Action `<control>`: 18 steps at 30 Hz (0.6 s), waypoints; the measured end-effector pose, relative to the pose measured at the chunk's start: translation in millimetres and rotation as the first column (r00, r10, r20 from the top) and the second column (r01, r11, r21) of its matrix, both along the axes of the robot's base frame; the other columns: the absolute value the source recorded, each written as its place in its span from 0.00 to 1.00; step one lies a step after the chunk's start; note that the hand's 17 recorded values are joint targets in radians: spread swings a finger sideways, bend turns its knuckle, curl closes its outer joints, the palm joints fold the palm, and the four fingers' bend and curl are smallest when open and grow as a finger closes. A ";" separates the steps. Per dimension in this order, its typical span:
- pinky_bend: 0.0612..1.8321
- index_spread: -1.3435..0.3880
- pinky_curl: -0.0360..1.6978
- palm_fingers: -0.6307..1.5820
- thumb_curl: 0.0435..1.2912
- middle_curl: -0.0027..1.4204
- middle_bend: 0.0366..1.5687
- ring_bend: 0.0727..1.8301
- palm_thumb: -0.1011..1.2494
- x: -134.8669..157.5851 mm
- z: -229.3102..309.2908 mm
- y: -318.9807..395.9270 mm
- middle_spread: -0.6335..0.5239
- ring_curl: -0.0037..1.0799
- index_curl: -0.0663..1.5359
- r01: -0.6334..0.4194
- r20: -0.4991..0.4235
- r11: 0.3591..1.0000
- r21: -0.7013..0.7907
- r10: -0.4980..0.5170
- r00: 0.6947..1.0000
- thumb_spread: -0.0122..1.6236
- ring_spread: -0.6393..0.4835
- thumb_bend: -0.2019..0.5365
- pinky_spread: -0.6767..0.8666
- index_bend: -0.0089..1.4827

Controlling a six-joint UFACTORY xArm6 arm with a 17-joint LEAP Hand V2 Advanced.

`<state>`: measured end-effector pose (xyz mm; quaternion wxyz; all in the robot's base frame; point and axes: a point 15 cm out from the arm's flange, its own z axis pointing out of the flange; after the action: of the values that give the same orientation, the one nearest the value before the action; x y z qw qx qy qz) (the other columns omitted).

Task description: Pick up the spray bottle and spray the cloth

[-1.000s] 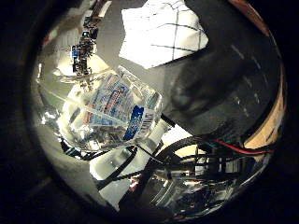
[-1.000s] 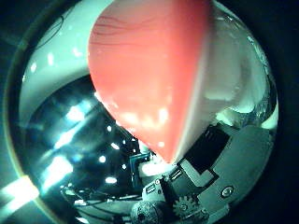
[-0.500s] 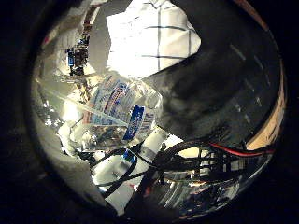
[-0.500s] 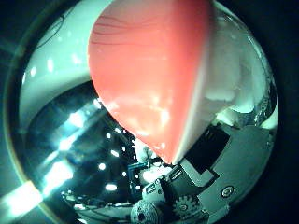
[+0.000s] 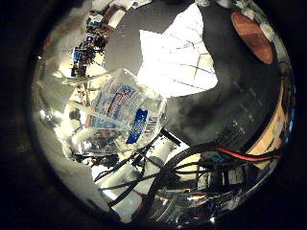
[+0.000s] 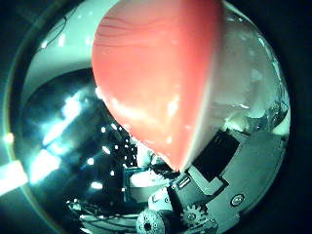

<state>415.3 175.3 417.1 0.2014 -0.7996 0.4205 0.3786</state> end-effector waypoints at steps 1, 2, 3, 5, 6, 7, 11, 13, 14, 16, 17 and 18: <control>0.54 0.63 0.90 0.78 0.41 0.65 0.80 0.71 0.80 3.7 1.5 3.0 0.39 0.82 0.57 0.008 0.021 1.000 0.001 -0.008 1.000 0.75 0.34 0.26 0.34 0.77; 0.54 0.63 0.90 0.78 0.41 0.65 0.80 0.71 0.80 7.1 3.0 6.1 0.39 0.82 0.57 0.015 0.041 1.000 0.003 -0.016 0.999 0.75 0.34 0.26 0.34 0.77; 0.54 0.63 0.90 0.78 0.41 0.65 0.80 0.71 0.79 10.2 5.7 9.7 0.39 0.82 0.57 0.022 0.063 1.000 0.008 -0.022 0.998 0.75 0.34 0.26 0.34 0.77; 0.54 0.63 0.90 0.78 0.41 0.65 0.80 0.71 0.79 16.6 14.2 17.5 0.39 0.82 0.57 0.037 0.106 0.999 0.030 -0.040 0.994 0.76 0.34 0.26 0.34 0.77; 0.54 0.63 0.90 0.78 0.40 0.65 0.80 0.71 0.79 19.5 18.9 21.2 0.39 0.82 0.57 0.045 0.125 0.998 0.043 -0.050 0.991 0.76 0.34 0.26 0.34 0.77; 0.54 0.63 0.90 0.78 0.40 0.65 0.80 0.71 0.79 22.4 23.5 26.5 0.39 0.82 0.57 0.050 0.142 0.997 0.061 -0.059 0.988 0.76 0.34 0.26 0.34 0.77; 0.54 0.63 0.90 0.78 0.41 0.64 0.80 0.71 0.80 21.4 38.2 58.8 0.39 0.82 0.57 0.039 0.158 0.988 0.147 -0.062 0.985 0.76 0.34 0.26 0.34 0.77; 0.54 0.63 0.90 0.78 0.41 0.64 0.80 0.71 0.80 20.7 41.8 74.9 0.39 0.82 0.57 0.045 0.158 0.981 0.187 -0.076 0.984 0.76 0.34 0.26 0.34 0.77; 0.54 0.63 0.90 0.78 0.41 0.64 0.80 0.71 0.80 21.8 42.6 81.1 0.39 0.82 0.57 0.053 0.163 0.978 0.202 -0.087 0.983 0.76 0.34 0.26 0.34 0.77; 0.54 0.63 0.90 0.78 0.41 0.64 0.80 0.70 0.80 25.4 45.5 92.8 0.39 0.83 0.57 0.073 0.190 0.972 0.225 -0.118 0.975 0.76 0.34 0.26 0.34 0.77; 0.55 0.63 0.90 0.77 0.41 0.64 0.80 0.70 0.80 26.8 45.9 98.4 0.39 0.83 0.57 0.077 0.207 0.970 0.232 -0.127 0.970 0.76 0.34 0.26 0.34 0.77; 0.55 0.63 0.90 0.77 0.40 0.64 0.80 0.70 0.80 25.9 44.9 106.3 0.39 0.83 0.57 0.075 0.219 0.969 0.236 -0.128 0.967 0.76 0.34 0.26 0.34 0.77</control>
<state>441.2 281.5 462.0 0.3583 -0.7875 0.3888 0.3167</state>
